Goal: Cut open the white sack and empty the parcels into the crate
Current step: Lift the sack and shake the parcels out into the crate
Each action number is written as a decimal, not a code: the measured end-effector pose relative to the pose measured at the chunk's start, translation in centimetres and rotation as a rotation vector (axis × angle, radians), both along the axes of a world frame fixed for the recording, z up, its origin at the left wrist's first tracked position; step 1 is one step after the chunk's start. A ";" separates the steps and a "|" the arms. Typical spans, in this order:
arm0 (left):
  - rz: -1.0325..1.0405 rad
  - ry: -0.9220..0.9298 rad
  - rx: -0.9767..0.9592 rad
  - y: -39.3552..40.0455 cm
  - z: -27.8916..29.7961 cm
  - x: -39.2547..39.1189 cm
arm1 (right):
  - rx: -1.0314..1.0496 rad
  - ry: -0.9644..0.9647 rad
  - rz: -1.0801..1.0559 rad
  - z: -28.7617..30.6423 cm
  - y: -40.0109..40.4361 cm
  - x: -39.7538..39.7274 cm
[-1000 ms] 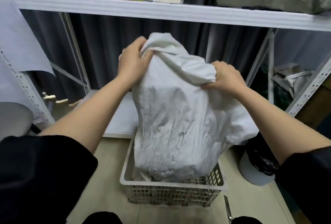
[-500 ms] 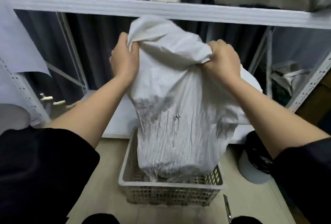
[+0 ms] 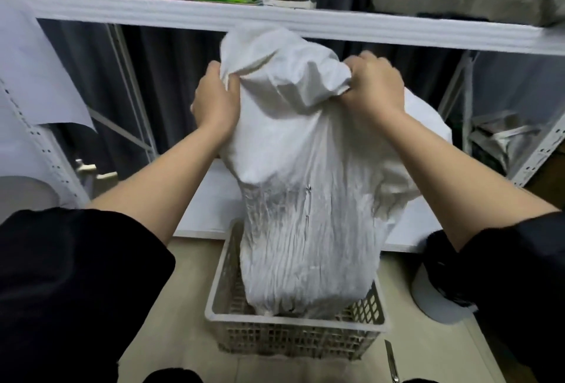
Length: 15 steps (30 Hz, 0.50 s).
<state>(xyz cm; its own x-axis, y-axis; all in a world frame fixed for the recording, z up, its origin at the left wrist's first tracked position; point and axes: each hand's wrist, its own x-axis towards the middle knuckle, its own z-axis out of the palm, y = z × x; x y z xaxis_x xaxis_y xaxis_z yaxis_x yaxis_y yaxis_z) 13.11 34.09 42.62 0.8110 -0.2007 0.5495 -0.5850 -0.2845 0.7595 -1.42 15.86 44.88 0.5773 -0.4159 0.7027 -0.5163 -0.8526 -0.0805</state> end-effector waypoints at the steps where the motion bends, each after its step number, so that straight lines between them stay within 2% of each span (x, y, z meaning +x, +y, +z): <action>1: 0.001 -0.001 -0.048 0.1 0.2 0.2 | -0.030 -0.086 -0.006 0.6 0.0 -0.1; 3: 0.017 -0.030 -0.094 0.1 1.1 0.1 | -0.032 -0.196 -0.059 0.5 0.1 -0.2; 6: 0.053 -0.039 0.025 -0.5 1.8 -0.5 | -0.047 -0.008 -0.067 0.1 0.2 0.2; 7: 0.062 -0.024 0.052 -0.6 1.6 -0.5 | -0.063 0.002 -0.055 0.4 0.1 0.2; 10: 0.121 -0.103 0.040 -0.5 1.0 -0.4 | -0.111 -0.211 -0.099 1.6 -0.1 -0.3; 11: 0.129 -0.147 0.022 -0.6 0.9 -0.5 | -0.093 -0.206 -0.136 1.7 -0.4 -0.5; 13: 0.095 -0.197 0.032 -0.8 0.9 -1.0 | -0.094 -0.025 -0.137 1.6 -0.6 -0.7; 15: 0.079 -0.231 0.089 -1.2 0.7 -1.4 | -0.144 -0.019 -0.103 2.5 -0.6 -0.7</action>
<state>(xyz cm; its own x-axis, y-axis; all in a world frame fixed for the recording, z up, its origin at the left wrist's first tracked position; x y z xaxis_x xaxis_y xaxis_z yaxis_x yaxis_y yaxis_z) 11.74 32.94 43.28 0.6809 -0.1982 0.7050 -0.7136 -0.3960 0.5779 -2.10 15.26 47.38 0.5225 -0.3668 0.7697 -0.6013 -0.7986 0.0276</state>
